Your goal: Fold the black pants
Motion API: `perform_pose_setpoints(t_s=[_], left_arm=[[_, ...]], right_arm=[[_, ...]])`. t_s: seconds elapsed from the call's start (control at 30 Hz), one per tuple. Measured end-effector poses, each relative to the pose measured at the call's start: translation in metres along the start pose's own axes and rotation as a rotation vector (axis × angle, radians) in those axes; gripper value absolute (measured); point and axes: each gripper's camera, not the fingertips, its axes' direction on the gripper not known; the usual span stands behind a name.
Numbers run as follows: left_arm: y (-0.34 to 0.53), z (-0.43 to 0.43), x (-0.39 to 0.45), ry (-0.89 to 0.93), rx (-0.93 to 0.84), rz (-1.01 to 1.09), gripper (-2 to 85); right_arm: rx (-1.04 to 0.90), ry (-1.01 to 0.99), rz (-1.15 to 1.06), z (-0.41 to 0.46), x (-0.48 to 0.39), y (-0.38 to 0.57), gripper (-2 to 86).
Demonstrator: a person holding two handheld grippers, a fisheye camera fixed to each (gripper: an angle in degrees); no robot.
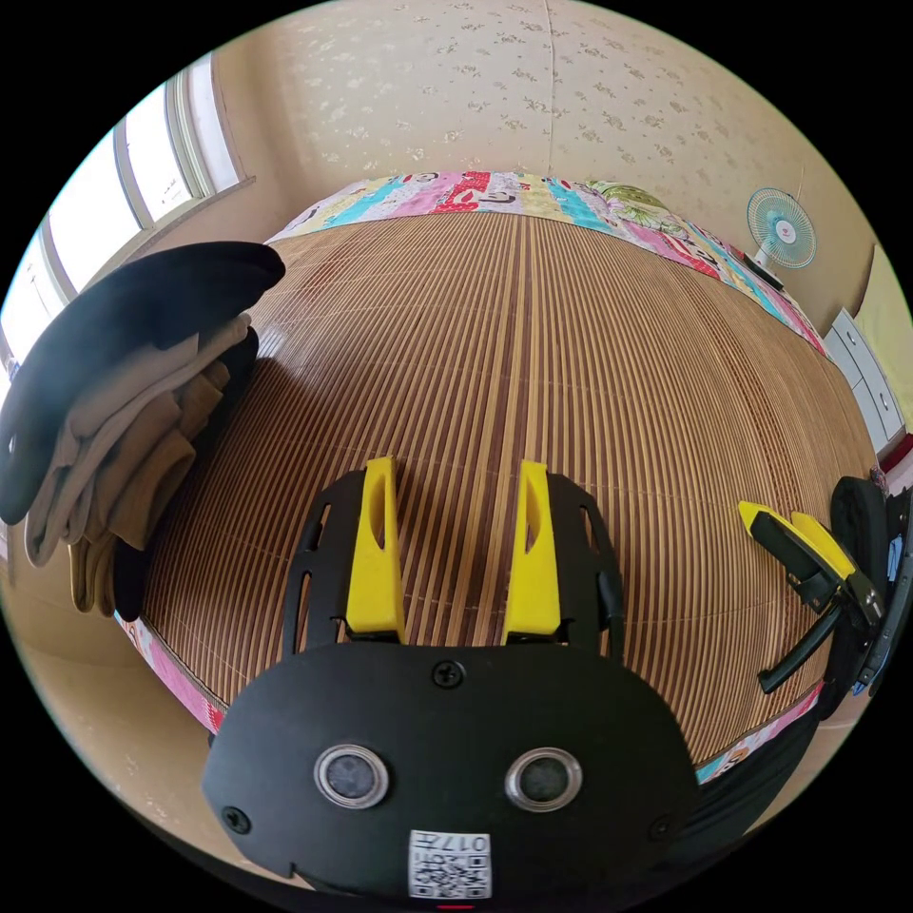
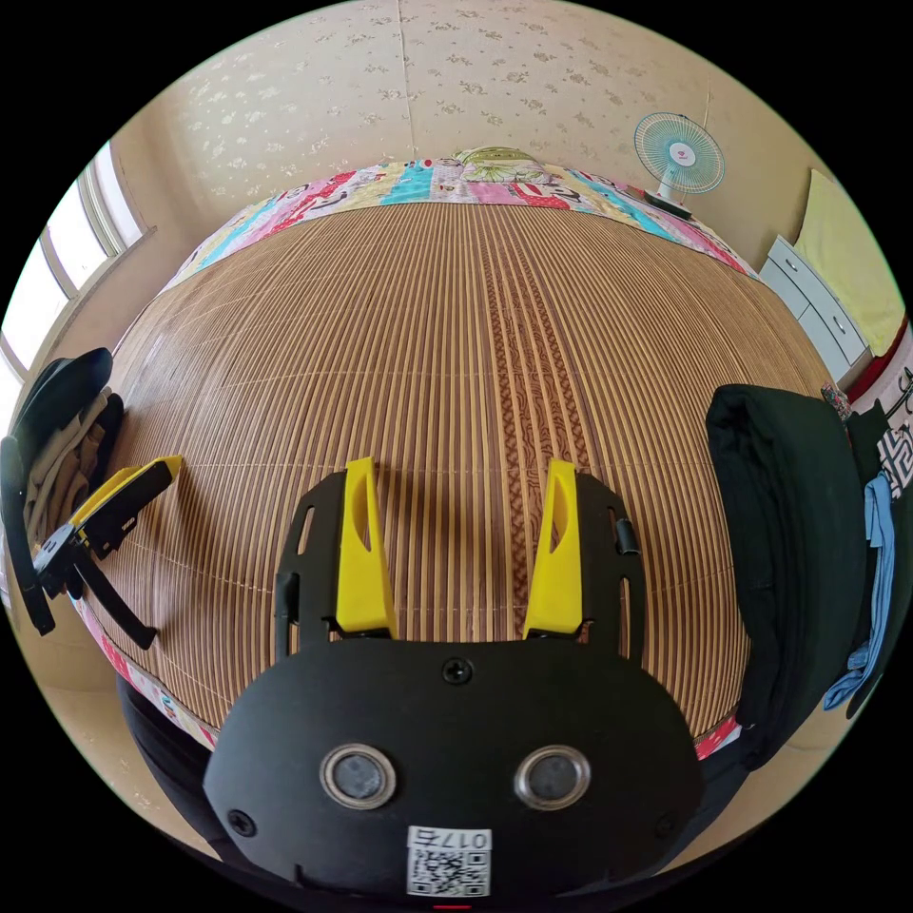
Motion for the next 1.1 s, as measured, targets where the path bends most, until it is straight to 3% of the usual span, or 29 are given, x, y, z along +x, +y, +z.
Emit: perform_pose_setpoints(t_s=[1.1], left_arm=[[-0.003, -0.005, 0.056, 0.009, -0.001, -0.007, 17.1]], right_arm=[[0.002, 0.0, 0.002, -0.016, 0.017, -0.031, 23.4]])
